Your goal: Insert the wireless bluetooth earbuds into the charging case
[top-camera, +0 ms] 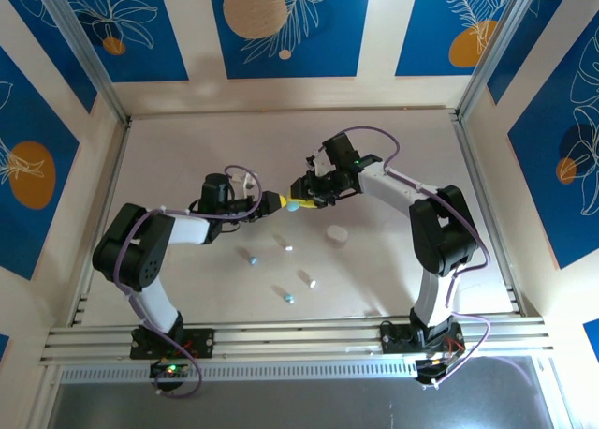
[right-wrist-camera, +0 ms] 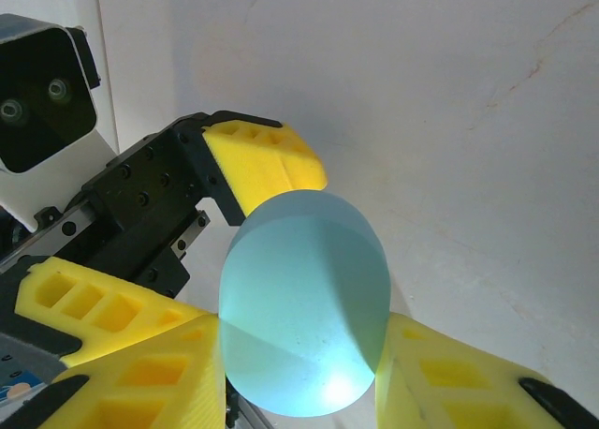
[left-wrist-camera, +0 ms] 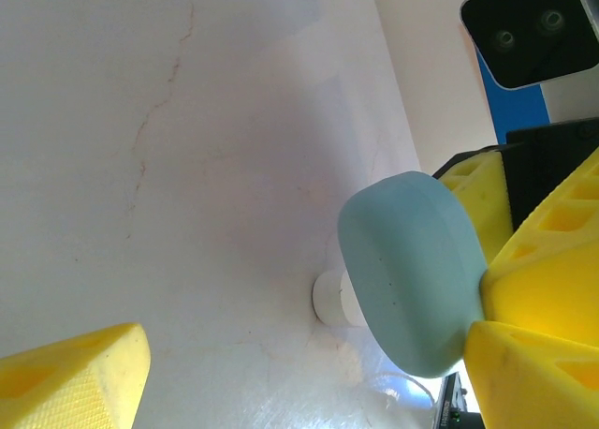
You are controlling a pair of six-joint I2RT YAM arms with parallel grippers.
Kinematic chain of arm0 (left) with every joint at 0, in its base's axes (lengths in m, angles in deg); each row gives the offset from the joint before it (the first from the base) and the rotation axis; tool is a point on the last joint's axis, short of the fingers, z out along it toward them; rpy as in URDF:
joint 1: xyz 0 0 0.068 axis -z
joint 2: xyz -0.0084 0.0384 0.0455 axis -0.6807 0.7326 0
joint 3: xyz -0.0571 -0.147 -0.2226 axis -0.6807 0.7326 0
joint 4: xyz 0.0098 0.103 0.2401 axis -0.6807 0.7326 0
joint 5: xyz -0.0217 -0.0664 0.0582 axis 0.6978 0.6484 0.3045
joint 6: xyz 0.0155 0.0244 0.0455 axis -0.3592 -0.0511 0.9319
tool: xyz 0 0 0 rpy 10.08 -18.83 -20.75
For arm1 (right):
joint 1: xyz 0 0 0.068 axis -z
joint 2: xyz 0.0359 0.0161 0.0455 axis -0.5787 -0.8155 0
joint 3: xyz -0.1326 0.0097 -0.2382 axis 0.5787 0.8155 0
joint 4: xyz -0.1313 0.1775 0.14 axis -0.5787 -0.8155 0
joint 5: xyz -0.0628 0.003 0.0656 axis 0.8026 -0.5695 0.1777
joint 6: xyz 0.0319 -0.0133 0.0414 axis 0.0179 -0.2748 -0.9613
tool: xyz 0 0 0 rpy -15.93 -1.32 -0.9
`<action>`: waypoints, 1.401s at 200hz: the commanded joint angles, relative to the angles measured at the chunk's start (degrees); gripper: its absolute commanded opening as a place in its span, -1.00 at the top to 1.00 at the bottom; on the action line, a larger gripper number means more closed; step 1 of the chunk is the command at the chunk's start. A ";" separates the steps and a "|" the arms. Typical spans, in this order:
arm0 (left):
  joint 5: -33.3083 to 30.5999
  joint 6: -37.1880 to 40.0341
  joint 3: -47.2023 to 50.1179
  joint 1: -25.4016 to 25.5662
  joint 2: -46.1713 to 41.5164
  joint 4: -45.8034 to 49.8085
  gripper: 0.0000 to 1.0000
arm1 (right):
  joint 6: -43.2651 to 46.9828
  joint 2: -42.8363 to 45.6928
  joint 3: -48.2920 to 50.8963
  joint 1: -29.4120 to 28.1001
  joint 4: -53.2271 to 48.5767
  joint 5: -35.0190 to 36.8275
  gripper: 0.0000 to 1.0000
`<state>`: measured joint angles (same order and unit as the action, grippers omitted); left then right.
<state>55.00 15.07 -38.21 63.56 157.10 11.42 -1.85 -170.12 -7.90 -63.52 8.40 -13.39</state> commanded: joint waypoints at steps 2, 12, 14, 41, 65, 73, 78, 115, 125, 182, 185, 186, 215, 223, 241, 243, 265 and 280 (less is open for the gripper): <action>-0.35 1.41 -1.41 0.31 0.36 2.25 -0.73 | -0.30 -0.17 0.15 -0.62 -0.58 -3.13 0.24; -1.12 2.08 -1.58 0.26 0.26 3.43 -0.69 | -0.38 -0.09 0.14 -0.67 -0.57 -3.35 0.25; -1.23 2.24 -1.58 0.25 0.24 3.69 -0.69 | -0.38 -0.09 0.11 -0.67 -0.56 -3.42 0.25; -3.51 3.82 -1.67 0.26 -0.11 6.45 -0.62 | -1.06 0.57 0.46 -0.41 0.45 -4.63 0.25; -5.70 5.70 -2.12 0.25 -0.60 9.94 -0.62 | -1.53 1.21 0.79 0.01 1.03 -5.35 0.25; -6.39 6.19 -2.26 0.25 -0.71 10.96 -0.61 | -1.59 1.32 0.96 0.17 0.97 -5.35 0.25; -6.75 6.48 -2.37 0.26 -0.78 11.45 -0.62 | -1.61 1.39 0.94 0.29 0.87 -5.38 0.25; -7.85 7.51 -3.16 0.25 -0.41 14.36 -0.62 | -1.62 1.67 1.30 1.34 0.35 -5.21 0.26; -7.85 7.48 -3.16 0.26 -0.38 14.36 -0.61 | -1.53 1.59 1.33 1.69 0.15 -5.23 0.26; -9.50 8.53 -1.59 0.25 -5.13 14.53 -0.37 | -1.49 -0.80 1.48 4.14 0.94 -7.56 0.26; -9.50 8.66 -1.43 0.25 -5.49 14.47 -0.34 | -1.61 -1.06 1.40 4.24 1.13 -7.99 0.26; -9.49 8.65 -1.37 0.25 -5.62 14.45 -0.32 | -1.66 -1.14 1.36 4.25 1.21 -8.09 0.26; -7.80 9.17 -0.21 0.25 -8.45 11.97 0.01 | -3.40 -4.89 -0.35 4.11 3.21 -12.14 0.26; -7.03 9.00 0.19 0.27 -8.96 10.74 0.14 | -3.92 -5.89 -0.81 3.92 3.77 -13.09 0.26; -5.93 8.63 0.70 0.25 -9.60 8.95 0.37 | -5.51 -7.78 -1.20 3.65 6.18 -14.95 0.26; -5.84 8.60 0.66 0.30 -9.61 8.85 0.39 | -5.73 -7.88 -1.22 3.60 6.45 -15.11 0.26; -4.71 7.92 0.28 0.27 -8.35 8.36 0.62 | -7.33 -9.38 -1.31 3.29 8.64 -16.84 0.26; -3.73 7.19 -0.28 0.30 -6.88 7.75 0.74 | -7.67 -9.96 -1.32 3.16 8.96 -17.07 0.26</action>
<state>48.33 22.89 -38.34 63.56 148.69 21.56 -7.38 -179.50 -7.70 -59.83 15.18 -26.09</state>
